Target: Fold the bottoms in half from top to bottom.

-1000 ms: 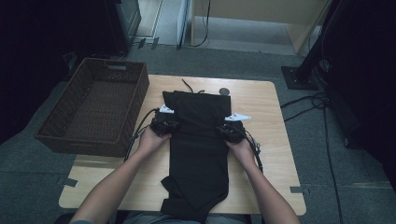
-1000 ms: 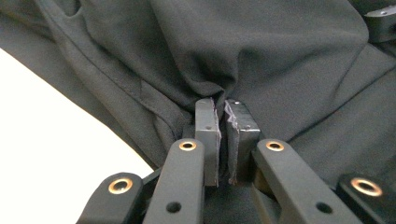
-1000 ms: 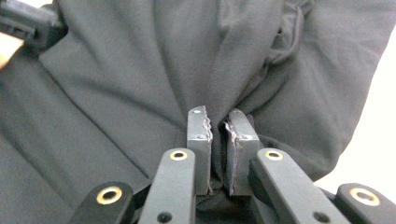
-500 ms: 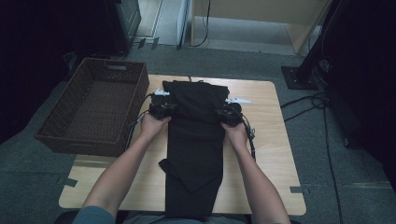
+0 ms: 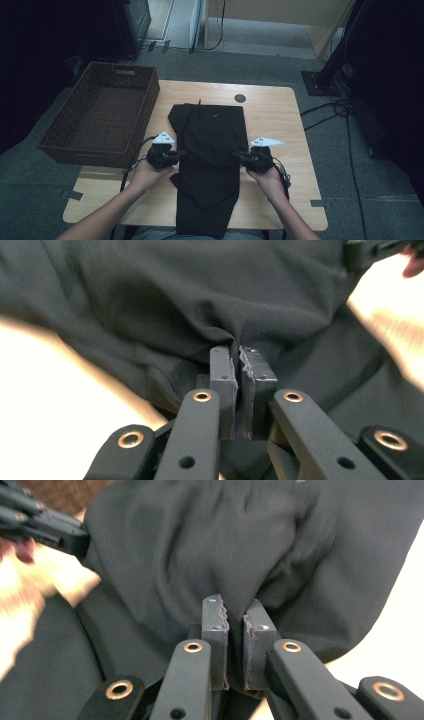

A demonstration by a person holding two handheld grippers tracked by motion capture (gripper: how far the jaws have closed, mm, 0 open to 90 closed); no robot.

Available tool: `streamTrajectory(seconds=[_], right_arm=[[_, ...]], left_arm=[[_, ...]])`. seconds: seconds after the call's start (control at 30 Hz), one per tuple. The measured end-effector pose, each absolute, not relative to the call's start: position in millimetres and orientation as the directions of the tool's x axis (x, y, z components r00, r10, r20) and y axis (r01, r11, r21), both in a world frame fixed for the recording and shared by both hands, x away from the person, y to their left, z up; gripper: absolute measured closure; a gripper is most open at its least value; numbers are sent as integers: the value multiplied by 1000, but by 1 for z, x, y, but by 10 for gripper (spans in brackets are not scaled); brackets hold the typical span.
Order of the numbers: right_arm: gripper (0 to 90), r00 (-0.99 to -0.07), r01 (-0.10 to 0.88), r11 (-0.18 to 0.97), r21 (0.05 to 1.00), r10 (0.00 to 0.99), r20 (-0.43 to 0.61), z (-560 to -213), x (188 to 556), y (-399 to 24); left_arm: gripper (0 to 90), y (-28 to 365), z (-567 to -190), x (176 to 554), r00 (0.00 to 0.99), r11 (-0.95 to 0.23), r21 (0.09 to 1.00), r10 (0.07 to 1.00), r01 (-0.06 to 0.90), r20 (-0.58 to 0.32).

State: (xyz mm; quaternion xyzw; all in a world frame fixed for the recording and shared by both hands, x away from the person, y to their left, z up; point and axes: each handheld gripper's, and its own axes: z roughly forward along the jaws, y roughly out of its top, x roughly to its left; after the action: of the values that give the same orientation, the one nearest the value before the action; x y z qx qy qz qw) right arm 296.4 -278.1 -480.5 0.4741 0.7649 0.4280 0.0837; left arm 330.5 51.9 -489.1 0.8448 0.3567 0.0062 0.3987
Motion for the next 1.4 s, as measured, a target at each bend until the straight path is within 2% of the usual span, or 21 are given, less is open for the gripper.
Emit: streamTrajectory(seconds=[0.1, 0.23, 0.4, 0.47, 0.6, 0.67, 0.77, 0.87, 1.0, 1.2, 1.4], right_arm=[[829, -525, 679, 216, 702, 810, 259, -495, 295, -277], [822, -518, 692, 219, 688, 815, 261, -504, 298, -280], [813, -518, 661, 230, 714, 828, 212, -509, 310, -279], [805, -519, 636, 254, 729, 839, 161, -510, 321, -279], [785, -492, 623, 219, 751, 856, 159, -514, 335, -282], [738, -486, 638, 200, 744, 854, 187, -513, 338, -283], [615, -490, 665, 168, 728, 833, 255, -506, 339, -288], [530, -489, 618, 124, 776, 834, 256, -491, 340, -295], [364, -488, 637, 107, 764, 823, 292, -475, 364, -298], [336, -412, 681, 40, 731, 846, 337, -478, 412, -294], [323, -363, 727, 55, 684, 877, 315, -496, 443, -281]], left_arm=[[851, 48, -501, 333, 736, -452, 644, 621, 617, -269], [847, 46, -508, 339, 732, -445, 648, 627, 617, -266], [844, 40, -510, 357, 717, -422, 666, 651, 615, -249], [841, 36, -511, 367, 716, -419, 680, 660, 602, -228], [825, 34, -513, 382, 702, -388, 700, 675, 600, -227], [779, 36, -513, 386, 699, -371, 693, 663, 617, -267], [624, 39, -504, 386, 702, -387, 671, 651, 633, -288], [555, 44, -485, 386, 703, -351, 700, 644, 622, -301], [458, 41, -464, 406, 689, -323, 712, 657, 623, -305], [403, 32, -469, 451, 640, -287, 682, 688, 673, -342], [369, 27, -493, 471, 606, -291, 626, 703, 723, -373]])
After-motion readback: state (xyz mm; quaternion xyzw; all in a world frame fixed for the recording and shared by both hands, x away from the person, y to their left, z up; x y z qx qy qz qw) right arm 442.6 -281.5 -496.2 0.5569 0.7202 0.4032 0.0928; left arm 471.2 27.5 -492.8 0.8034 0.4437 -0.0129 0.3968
